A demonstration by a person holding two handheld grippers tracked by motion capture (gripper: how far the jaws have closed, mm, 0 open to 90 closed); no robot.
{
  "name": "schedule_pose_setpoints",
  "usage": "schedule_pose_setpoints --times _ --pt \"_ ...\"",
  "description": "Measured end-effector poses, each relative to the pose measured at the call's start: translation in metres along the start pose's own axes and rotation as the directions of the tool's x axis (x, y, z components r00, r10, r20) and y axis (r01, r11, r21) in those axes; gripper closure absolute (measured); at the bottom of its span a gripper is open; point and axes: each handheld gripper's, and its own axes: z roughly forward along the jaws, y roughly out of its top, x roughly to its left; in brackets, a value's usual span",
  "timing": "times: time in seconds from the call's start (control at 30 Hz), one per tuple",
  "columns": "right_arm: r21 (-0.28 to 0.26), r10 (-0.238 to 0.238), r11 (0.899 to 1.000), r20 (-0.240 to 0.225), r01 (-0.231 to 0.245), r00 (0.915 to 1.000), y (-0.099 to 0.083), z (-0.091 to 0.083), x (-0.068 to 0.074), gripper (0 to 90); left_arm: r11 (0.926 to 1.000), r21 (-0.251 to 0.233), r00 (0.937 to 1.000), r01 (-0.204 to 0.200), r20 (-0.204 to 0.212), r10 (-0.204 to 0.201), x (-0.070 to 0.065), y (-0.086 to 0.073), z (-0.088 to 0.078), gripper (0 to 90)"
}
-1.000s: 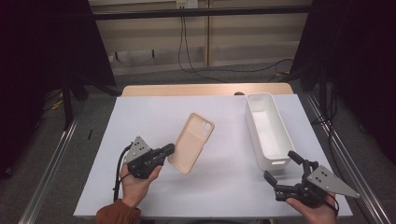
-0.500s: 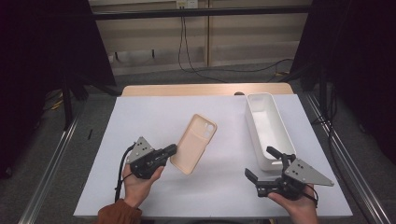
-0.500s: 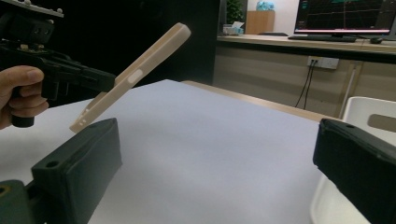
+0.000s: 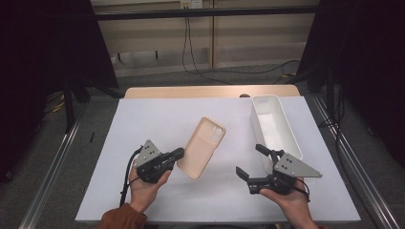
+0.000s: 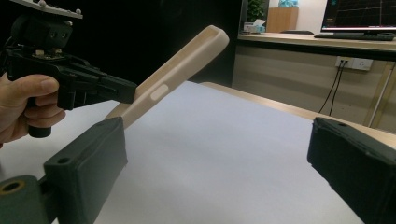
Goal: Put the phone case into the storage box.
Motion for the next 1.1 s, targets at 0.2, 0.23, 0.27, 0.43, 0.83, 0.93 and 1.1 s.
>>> schedule_pose_setpoints --times 0.2,0.23,0.27,0.43,0.83,0.93,1.1 --pt "0.009 -0.007 1.000 -0.028 0.007 0.9996 0.007 0.016 0.000 7.1 1.0000 -0.003 1.0000 -0.003 0.001 0.003 -0.002 0.001 0.002 87.5" --pt "0.011 -0.003 1.000 -0.031 0.003 0.9995 0.008 0.018 0.001 7.1 1.0000 -0.002 1.0000 -0.004 0.002 0.004 -0.002 0.001 0.002 87.5" --pt "0.011 -0.004 1.000 -0.033 0.005 0.9994 0.009 0.020 0.001 7.3 1.0000 -0.002 1.0000 -0.006 0.001 0.006 -0.003 0.001 0.003 87.5" --pt "0.015 -0.005 1.000 -0.040 0.005 0.9992 0.012 0.028 0.000 9.3 1.0000 -0.003 1.0000 -0.009 0.004 0.009 -0.005 0.001 0.005 87.5" --pt "0.016 0.006 1.000 -0.037 -0.006 0.9993 0.020 0.044 -0.003 16.3 0.9998 -0.001 0.9997 -0.021 0.007 0.021 -0.006 0.001 0.006 87.5" --pt "0.018 0.012 1.000 -0.036 -0.011 0.9993 0.026 0.047 -0.004 20.0 0.9997 -0.001 0.9996 -0.026 0.008 0.026 -0.006 0.002 0.006 87.4" --pt "0.030 0.020 0.999 -0.032 -0.019 0.9993 0.031 0.056 -0.005 24.4 0.9998 0.005 0.9997 -0.020 0.010 0.020 -0.006 0.002 0.006 87.5"
